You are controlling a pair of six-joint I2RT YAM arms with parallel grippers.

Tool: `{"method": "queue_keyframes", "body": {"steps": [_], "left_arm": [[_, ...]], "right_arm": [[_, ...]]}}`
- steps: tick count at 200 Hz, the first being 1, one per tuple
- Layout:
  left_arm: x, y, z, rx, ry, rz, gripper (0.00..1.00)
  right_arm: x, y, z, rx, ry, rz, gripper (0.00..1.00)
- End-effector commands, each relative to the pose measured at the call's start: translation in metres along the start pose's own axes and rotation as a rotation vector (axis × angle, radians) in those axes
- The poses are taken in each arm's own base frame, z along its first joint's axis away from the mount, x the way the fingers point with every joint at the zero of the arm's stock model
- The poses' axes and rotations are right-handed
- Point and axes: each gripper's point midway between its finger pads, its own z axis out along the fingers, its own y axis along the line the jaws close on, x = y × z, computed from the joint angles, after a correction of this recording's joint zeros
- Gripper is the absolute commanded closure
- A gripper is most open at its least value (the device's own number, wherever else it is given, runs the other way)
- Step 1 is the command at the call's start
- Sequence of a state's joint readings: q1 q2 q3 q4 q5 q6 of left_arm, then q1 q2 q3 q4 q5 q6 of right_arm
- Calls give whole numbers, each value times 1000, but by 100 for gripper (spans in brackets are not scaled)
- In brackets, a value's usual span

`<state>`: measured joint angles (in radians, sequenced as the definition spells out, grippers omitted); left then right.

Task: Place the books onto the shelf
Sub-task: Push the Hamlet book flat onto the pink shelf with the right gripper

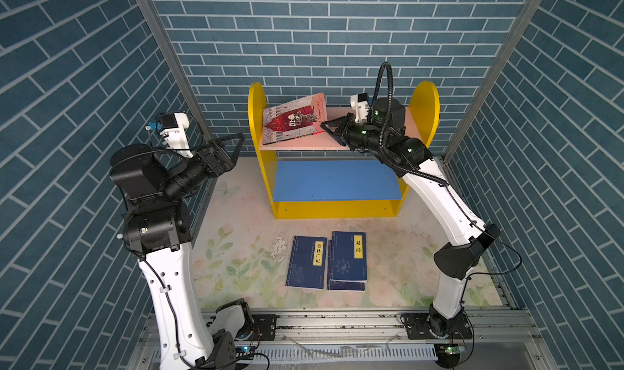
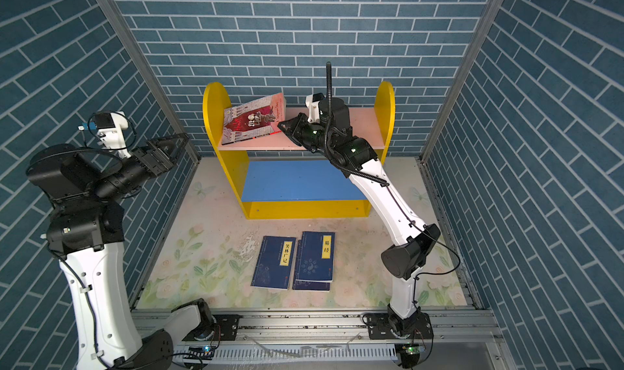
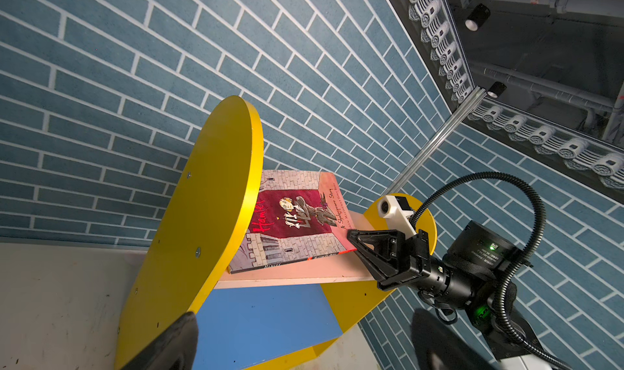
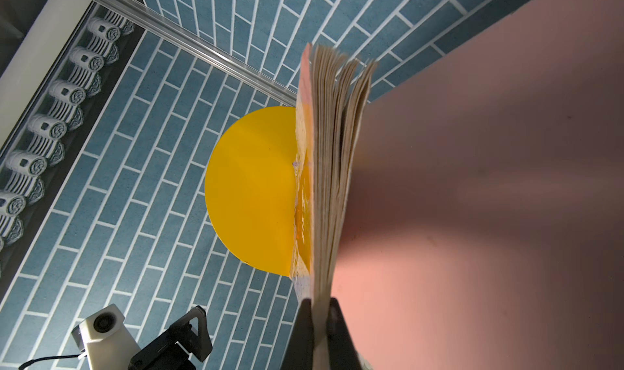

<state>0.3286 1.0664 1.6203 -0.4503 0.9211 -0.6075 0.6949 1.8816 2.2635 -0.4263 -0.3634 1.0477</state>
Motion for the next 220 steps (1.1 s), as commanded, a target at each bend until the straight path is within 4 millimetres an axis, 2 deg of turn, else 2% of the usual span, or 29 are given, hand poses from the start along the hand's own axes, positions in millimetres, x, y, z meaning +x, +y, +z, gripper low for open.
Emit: {"method": "queue_keyframes", "body": {"steps": [1, 31, 87, 152, 191, 220], "left_arm": [[-2, -7, 0, 27, -5, 28, 0], [-4, -8, 1, 32, -10, 22, 0], [-4, -10, -1, 37, -13, 27, 0], [-6, -13, -2, 43, -18, 33, 0], [-6, -12, -1, 44, -19, 30, 0], [-7, -13, -1, 46, -20, 32, 0]], "right_arm": [[-3, 19, -4, -54, -5, 3, 100], [-3, 18, -5, -50, -9, 9, 100], [1, 13, -6, -25, 1, 13, 67], [4, 0, -11, 59, 16, 6, 45], [5, -7, -16, 122, 26, -21, 36], [6, -19, -16, 193, 41, -37, 34]]}}
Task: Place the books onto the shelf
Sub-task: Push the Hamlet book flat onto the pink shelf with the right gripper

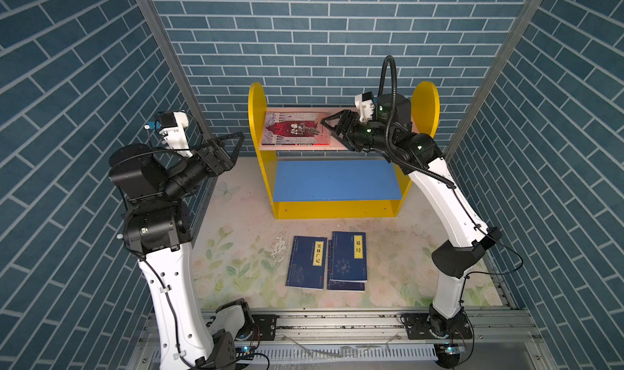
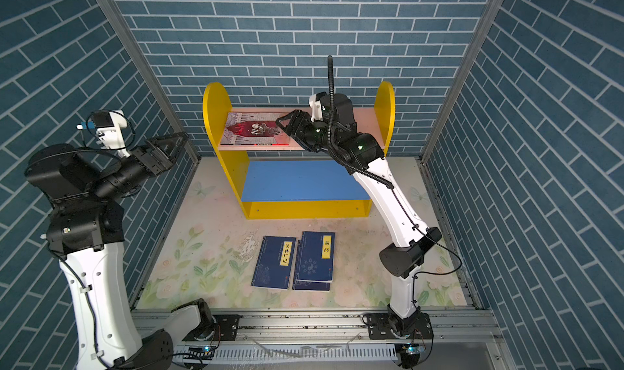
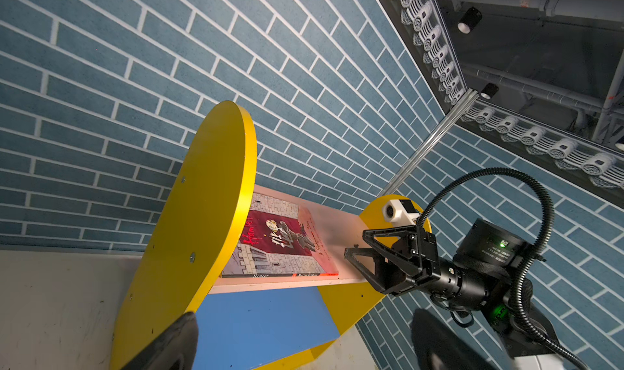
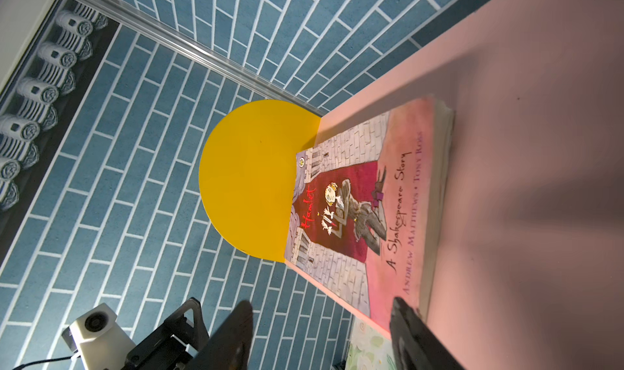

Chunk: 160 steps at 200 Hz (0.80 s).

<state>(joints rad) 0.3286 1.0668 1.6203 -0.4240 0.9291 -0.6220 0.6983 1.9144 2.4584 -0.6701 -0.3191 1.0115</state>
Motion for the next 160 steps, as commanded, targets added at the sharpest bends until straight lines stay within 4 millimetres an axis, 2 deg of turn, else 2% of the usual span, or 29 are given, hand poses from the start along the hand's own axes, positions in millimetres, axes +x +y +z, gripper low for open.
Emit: {"method": "queue_keyframes", "body": {"steps": [1, 45, 99, 160], "left_arm": [[-4, -9, -1, 29, -12, 27, 0], [-3, -9, -1, 30, -9, 30, 0], [-3, -8, -1, 30, -11, 33, 0], [-3, -8, 0, 30, -11, 33, 0]], "right_arm": [[9, -25, 7, 108, 33, -28, 34], [5, -31, 8, 136, 16, -65, 34], [9, -28, 25, 83, 50, -53, 34], [8, -23, 22, 74, 45, -55, 34]]}}
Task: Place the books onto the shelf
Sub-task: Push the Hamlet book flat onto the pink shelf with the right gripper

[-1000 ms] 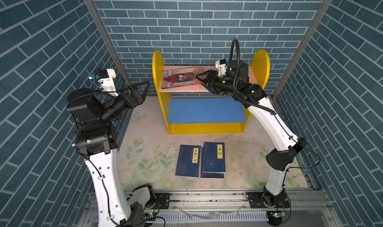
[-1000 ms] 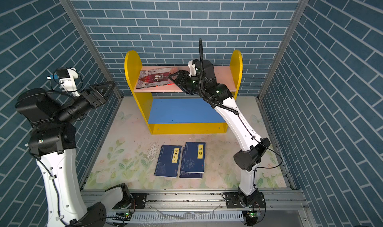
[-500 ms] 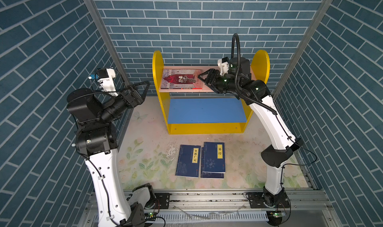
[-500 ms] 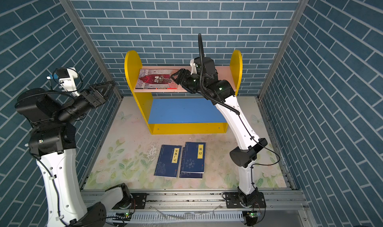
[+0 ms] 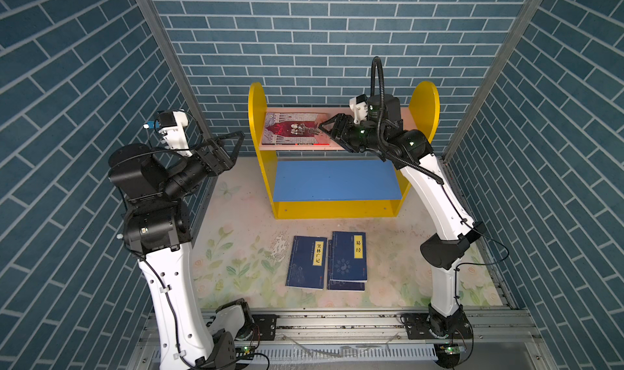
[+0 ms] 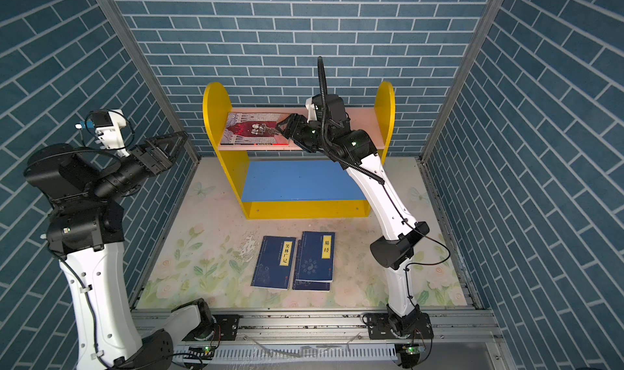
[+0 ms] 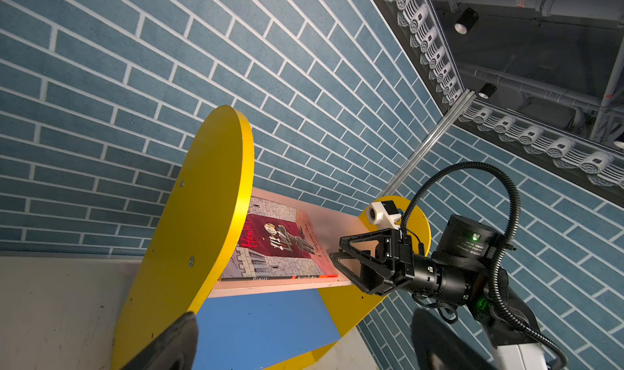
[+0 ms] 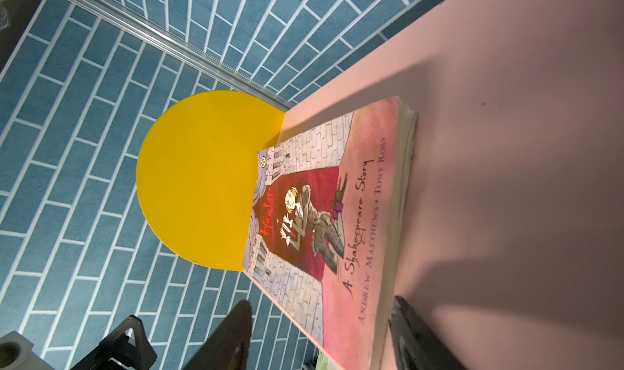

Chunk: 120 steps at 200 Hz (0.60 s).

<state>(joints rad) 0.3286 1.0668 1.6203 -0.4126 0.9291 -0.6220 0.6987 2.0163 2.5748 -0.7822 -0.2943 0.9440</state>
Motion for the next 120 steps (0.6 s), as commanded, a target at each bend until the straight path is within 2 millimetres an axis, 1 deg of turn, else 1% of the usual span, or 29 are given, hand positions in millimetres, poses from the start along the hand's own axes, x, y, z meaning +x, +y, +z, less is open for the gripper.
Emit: {"method": "queue_keyframes", "body": {"steps": [1, 12, 38, 96, 120], "left_arm": [[-1, -6, 0, 26, -5, 24, 0], [-1, -6, 0, 25, -5, 24, 0], [1, -5, 0, 26, 1, 23, 0], [1, -9, -2, 32, -1, 33, 0], [1, -10, -3, 31, -1, 40, 0]], "right_arm": [[1, 5, 0, -15, 6, -18, 34], [0, 5, -2, -12, -2, -27, 34], [0, 17, -2, -62, 0, -53, 34], [-3, 11, -3, -33, -15, -55, 34], [-10, 8, -8, -5, -51, -65, 33]]}}
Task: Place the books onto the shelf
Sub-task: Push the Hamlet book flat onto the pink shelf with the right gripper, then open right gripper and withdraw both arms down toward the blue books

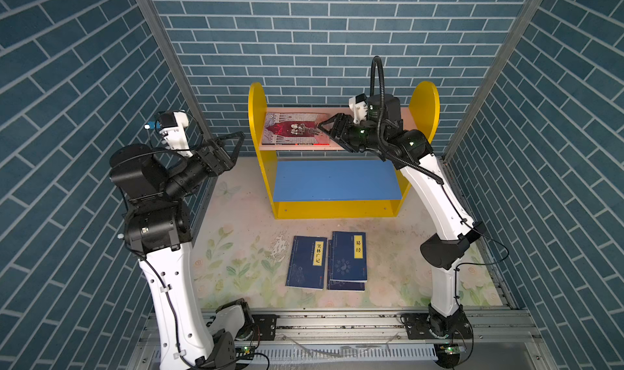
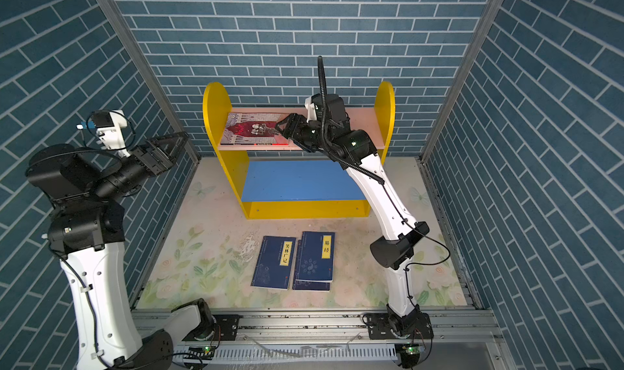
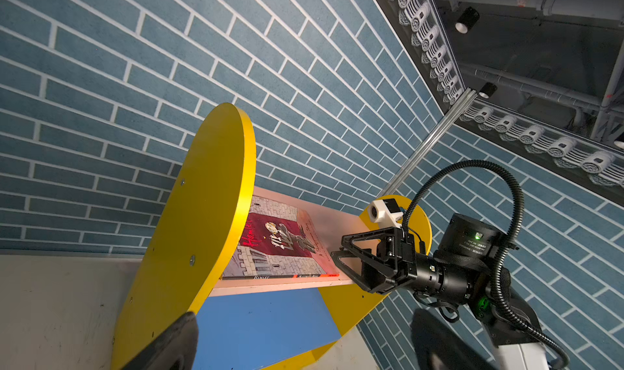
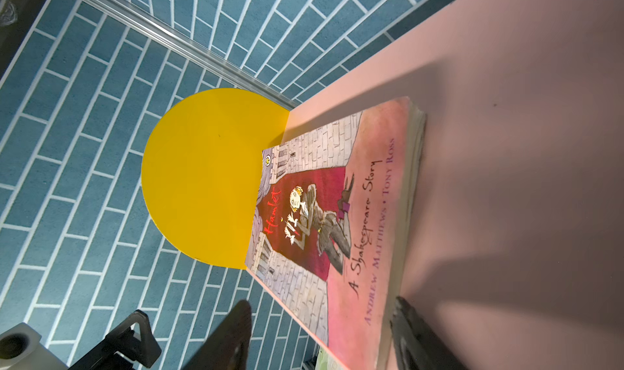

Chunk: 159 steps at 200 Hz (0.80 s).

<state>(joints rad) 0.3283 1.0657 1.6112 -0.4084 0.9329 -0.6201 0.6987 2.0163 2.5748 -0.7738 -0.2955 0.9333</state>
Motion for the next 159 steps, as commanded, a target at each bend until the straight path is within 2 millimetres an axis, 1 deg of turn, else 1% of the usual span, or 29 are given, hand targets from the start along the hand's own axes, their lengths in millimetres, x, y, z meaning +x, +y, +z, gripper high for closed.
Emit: {"method": "queue_keyframes", "body": {"steps": [1, 21, 36, 71, 119, 159], "left_arm": [[-1, -12, -3, 30, -4, 41, 0], [-1, -13, -4, 32, -3, 43, 0], [-2, -15, -5, 33, -5, 47, 0], [-4, -17, -5, 34, -9, 52, 0], [-4, -16, -4, 36, -9, 38, 0], [-6, -17, -4, 42, -12, 38, 0]], "right_arm": [[-10, 6, -8, 2, -48, -52, 33], [-12, -1, -8, 29, -54, -41, 33], [-12, -3, -5, 29, -47, -32, 33], [-4, 2, 3, -9, -4, -2, 34], [-2, 2, 7, -21, 13, 18, 34], [3, 7, 13, -56, 44, 38, 34]]}}
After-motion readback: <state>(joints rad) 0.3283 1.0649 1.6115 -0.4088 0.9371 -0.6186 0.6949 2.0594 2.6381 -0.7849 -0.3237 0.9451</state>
